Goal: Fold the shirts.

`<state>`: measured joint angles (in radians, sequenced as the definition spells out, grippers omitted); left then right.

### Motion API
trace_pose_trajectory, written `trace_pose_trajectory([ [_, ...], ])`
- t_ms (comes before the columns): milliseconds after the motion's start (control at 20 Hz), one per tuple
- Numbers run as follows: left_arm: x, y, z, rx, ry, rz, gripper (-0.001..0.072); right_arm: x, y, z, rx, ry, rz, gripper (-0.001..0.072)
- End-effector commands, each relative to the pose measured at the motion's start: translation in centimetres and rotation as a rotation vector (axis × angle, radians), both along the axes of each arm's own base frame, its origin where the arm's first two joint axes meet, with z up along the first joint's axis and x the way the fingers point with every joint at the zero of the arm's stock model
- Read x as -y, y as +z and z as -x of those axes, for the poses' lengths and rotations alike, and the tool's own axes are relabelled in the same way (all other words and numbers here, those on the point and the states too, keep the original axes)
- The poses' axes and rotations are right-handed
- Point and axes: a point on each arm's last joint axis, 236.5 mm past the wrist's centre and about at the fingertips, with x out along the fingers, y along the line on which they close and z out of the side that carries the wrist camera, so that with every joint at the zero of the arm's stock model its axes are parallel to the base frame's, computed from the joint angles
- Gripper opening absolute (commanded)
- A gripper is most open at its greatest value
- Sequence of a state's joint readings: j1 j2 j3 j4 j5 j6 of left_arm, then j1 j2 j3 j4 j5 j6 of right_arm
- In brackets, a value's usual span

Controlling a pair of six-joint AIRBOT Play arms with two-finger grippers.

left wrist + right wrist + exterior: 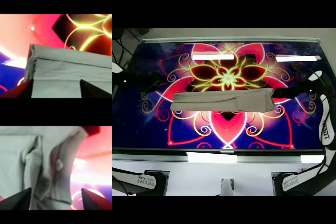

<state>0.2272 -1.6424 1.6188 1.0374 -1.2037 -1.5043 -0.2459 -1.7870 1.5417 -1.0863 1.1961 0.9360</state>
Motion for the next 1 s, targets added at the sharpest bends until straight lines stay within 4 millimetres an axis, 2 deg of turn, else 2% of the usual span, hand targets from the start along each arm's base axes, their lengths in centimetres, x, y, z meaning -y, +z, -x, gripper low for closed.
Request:
trace_pose_trajectory([
  [0, 0.5, 4.2, 0.3, 0.08, -0.016, -0.02, 0.0669, -1.7, -1.7, 1.3, -0.072, 0.07, -0.037, 0.0709],
  [200, 1.8, 7.1, 1.0, 0.136, -0.038, -0.028, 0.0668, -3.7, -4.5, 1.7, -0.147, 0.062, -0.071, 0.0709],
  [350, 3.2, 8.6, 2.0, 0.151, -0.071, -0.022, 0.0668, -5.1, -5.5, 1.8, -0.182, 0.04, -0.12, 0.0709],
  [500, 5.5, 9.3, 2.4, 0.163, -0.117, -0.009, 0.0667, -6.7, -6.3, 2.0, -0.222, 0.019, -0.132, 0.0699],
  [550, 6.3, 9.3, 2.5, 0.162, -0.134, -0.008, 0.0667, -7.1, -6.5, 2.1, -0.231, 0.014, -0.126, 0.065],
  [600, 7.2, 9.2, 2.6, 0.16, -0.154, -0.006, 0.0667, -7.3, -6.6, 2.1, -0.23, 0.02, -0.119, 0.0467],
  [650, 8.2, 9.1, 2.7, 0.161, -0.176, -0.006, 0.0667, -7.6, -6.5, 2.1, -0.236, 0.013, -0.125, 0.0213],
  [700, 9.2, 8.9, 2.9, 0.161, -0.206, -0.009, 0.0662, -7.7, -6.1, 2.2, -0.247, 0.001, -0.132, 0.003],
  [750, 10.3, 8.6, 3.0, 0.16, -0.239, -0.012, 0.0651, -7.8, -5.4, 2.3, -0.239, 0.022, -0.133, 0.0026],
  [800, 11.7, 8.0, 3.2, 0.149, -0.269, -0.008, 0.048, -8.0, -4.1, 2.2, -0.212, 0.062, -0.134, 0.0025],
  [850, 13.4, 7.2, 3.3, 0.134, -0.304, -0.004, 0.0148, -8.0, -2.3, 2.1, -0.181, 0.092, -0.13, 0.0025],
  [900, 15.4, 6.2, 3.4, 0.124, -0.34, 0.0, 0.0035, -8.1, -0.5, 2.0, -0.147, 0.105, -0.126, 0.0025],
  [950, 17.6, 5.0, 3.3, 0.117, -0.374, 0.005, 0.0032, -8.4, 1.8, 1.9, -0.1, 0.125, -0.131, 0.0025],
])
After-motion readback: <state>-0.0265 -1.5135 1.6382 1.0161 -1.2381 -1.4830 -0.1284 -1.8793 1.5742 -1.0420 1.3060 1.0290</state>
